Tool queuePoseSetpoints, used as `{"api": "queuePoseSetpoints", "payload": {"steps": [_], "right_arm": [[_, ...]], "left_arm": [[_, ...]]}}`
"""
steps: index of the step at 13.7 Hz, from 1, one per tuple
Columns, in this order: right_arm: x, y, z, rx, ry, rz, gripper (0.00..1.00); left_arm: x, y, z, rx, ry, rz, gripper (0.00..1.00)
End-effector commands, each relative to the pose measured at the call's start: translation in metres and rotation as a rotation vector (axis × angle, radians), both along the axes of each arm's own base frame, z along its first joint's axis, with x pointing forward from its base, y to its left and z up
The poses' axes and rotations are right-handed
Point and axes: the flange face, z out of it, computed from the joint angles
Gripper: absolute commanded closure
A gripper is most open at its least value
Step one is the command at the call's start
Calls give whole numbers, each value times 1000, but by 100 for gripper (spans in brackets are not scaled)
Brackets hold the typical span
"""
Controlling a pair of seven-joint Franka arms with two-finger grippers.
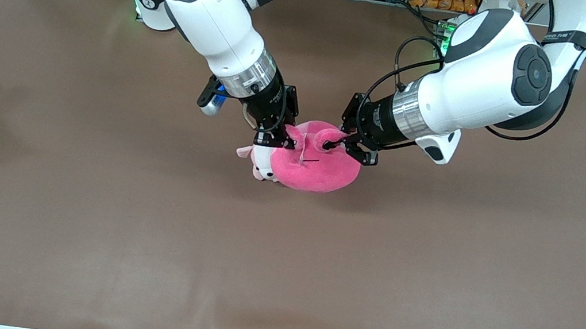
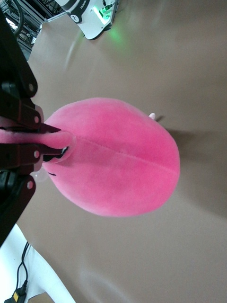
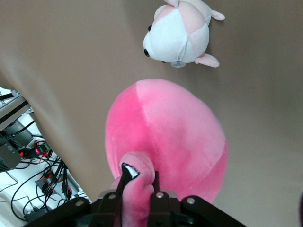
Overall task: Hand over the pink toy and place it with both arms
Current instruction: 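Grasp the pink plush with the right gripper while the left gripper releases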
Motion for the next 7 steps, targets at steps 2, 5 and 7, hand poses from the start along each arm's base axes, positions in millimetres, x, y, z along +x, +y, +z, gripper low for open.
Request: {"api": "queuePoseSetpoints", "payload": {"steps": [2, 5, 7], "right_arm": [[11, -12, 15, -8, -15, -39, 100], [33, -51, 32, -22, 15, -72, 100], [46, -83, 44, -46, 27, -29, 100]], "left_arm": [[14, 21, 17, -7, -35, 17, 40], [30, 70, 26, 16, -29, -22, 0], [31, 107, 44, 48, -95, -140, 0]]}}
